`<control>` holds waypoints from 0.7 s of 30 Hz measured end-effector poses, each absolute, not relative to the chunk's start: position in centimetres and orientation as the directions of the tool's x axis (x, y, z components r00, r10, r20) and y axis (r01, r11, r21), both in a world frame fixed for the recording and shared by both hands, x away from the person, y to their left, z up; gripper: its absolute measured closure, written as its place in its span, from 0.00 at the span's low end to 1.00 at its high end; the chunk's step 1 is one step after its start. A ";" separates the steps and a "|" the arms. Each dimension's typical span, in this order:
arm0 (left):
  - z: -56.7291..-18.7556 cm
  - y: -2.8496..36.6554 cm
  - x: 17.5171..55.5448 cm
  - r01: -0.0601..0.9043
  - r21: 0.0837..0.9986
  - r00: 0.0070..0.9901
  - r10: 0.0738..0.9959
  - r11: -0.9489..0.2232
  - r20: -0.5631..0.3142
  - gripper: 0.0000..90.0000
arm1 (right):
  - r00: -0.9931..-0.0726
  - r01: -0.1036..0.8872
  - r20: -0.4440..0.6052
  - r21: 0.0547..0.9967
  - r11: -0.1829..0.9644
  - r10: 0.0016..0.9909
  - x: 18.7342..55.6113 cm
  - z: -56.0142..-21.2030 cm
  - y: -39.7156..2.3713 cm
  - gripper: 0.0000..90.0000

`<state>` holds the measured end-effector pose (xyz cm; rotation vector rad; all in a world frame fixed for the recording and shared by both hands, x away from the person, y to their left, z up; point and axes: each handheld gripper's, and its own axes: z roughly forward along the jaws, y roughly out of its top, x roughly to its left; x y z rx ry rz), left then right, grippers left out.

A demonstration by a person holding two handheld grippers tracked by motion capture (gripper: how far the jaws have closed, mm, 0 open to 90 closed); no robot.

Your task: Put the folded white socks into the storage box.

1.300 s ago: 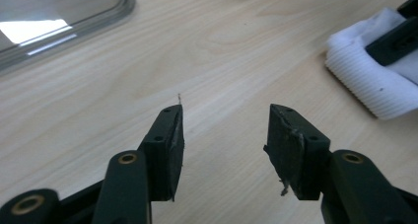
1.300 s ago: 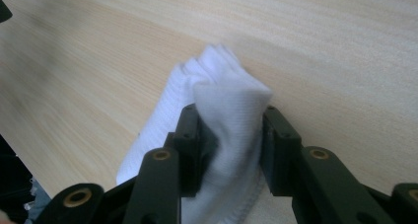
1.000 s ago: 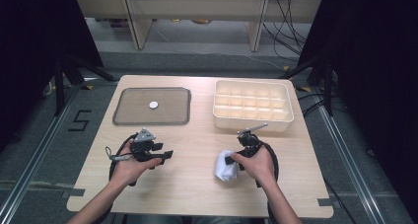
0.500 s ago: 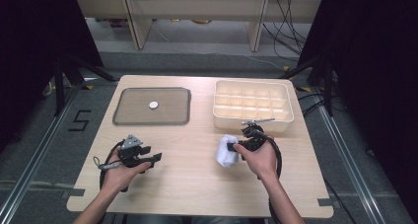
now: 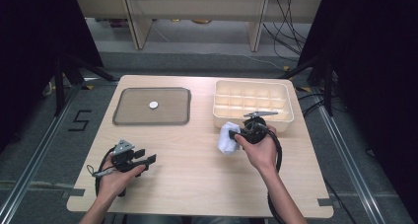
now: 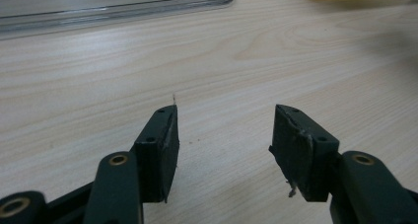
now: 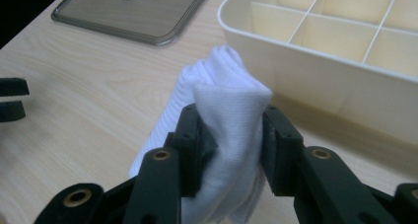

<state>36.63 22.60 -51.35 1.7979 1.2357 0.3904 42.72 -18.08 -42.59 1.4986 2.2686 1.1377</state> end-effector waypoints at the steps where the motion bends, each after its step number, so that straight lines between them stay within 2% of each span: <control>1: -51.4 22.7 36.6 0.585 0.805 0.456 0.863 -0.105 -0.219 0.48 | -0.470 0.698 0.242 0.691 0.189 0.849 42.8 -42.5 -18.1 0.73; 21: -51.9 22.6 36.3 0.550 0.831 0.447 0.870 -0.083 -0.210 0.48 | -0.468 0.592 0.169 0.789 0.165 0.868 45.6 -39.9 -17.7 0.72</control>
